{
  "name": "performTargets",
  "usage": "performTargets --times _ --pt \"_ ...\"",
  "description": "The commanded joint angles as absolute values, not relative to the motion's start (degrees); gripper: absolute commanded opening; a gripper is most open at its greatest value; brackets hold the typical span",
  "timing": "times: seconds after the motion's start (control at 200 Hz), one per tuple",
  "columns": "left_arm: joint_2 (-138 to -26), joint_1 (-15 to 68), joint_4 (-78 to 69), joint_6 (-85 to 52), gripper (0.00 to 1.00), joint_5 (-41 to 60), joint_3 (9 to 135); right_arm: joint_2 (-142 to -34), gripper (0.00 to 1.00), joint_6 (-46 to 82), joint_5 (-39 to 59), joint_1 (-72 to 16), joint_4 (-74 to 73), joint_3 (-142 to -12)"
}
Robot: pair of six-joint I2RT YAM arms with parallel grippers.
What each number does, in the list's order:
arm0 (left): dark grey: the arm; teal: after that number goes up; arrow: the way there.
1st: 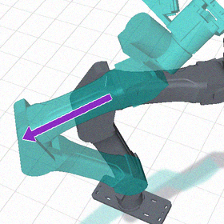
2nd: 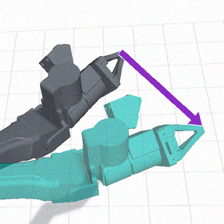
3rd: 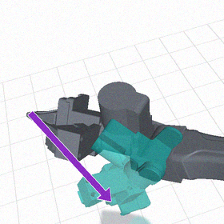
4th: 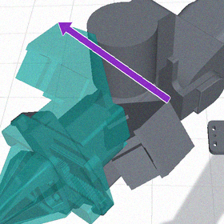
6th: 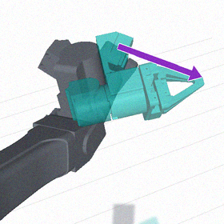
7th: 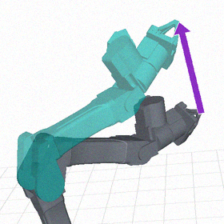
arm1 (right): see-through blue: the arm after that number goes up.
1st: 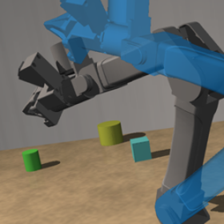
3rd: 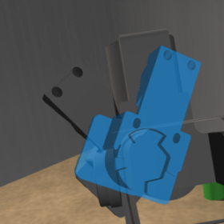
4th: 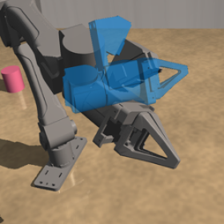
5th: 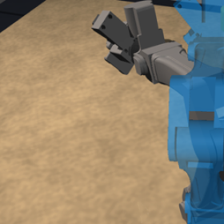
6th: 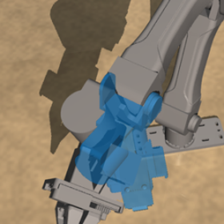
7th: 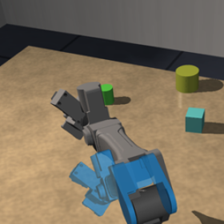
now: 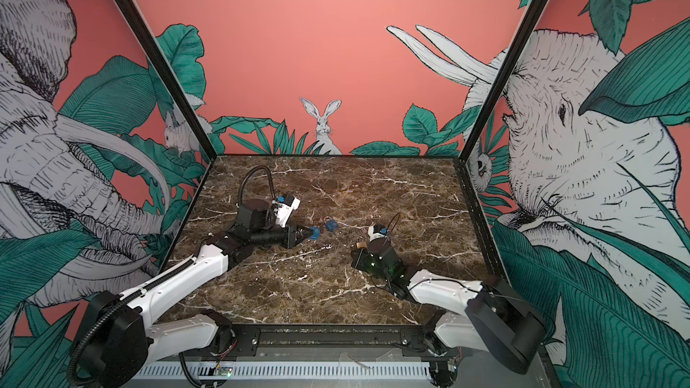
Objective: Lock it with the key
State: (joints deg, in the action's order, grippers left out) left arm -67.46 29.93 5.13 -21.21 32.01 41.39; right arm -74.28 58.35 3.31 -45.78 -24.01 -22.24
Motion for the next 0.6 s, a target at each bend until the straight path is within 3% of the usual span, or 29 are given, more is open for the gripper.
performTargets --times 0.0,0.145,0.36,0.595 --pt "-65.4 29.8 12.2 -14.8 0.0 26.0 44.3 -81.3 0.0 58.8 2.8 -47.6 -36.4 -26.2" --pt "-61.5 30.1 11.9 -10.1 0.0 20.2 41.1 -92.0 0.0 60.6 4.2 -49.5 -43.7 -31.0" --pt "-62.1 29.6 15.4 -10.9 0.0 26.8 42.3 -103.9 0.0 65.0 3.4 -52.4 -50.8 -35.4" --pt "-65.4 29.6 13.2 -12.4 0.0 35.6 42.2 -107.3 0.0 68.2 -2.2 -54.5 -54.4 -34.8"
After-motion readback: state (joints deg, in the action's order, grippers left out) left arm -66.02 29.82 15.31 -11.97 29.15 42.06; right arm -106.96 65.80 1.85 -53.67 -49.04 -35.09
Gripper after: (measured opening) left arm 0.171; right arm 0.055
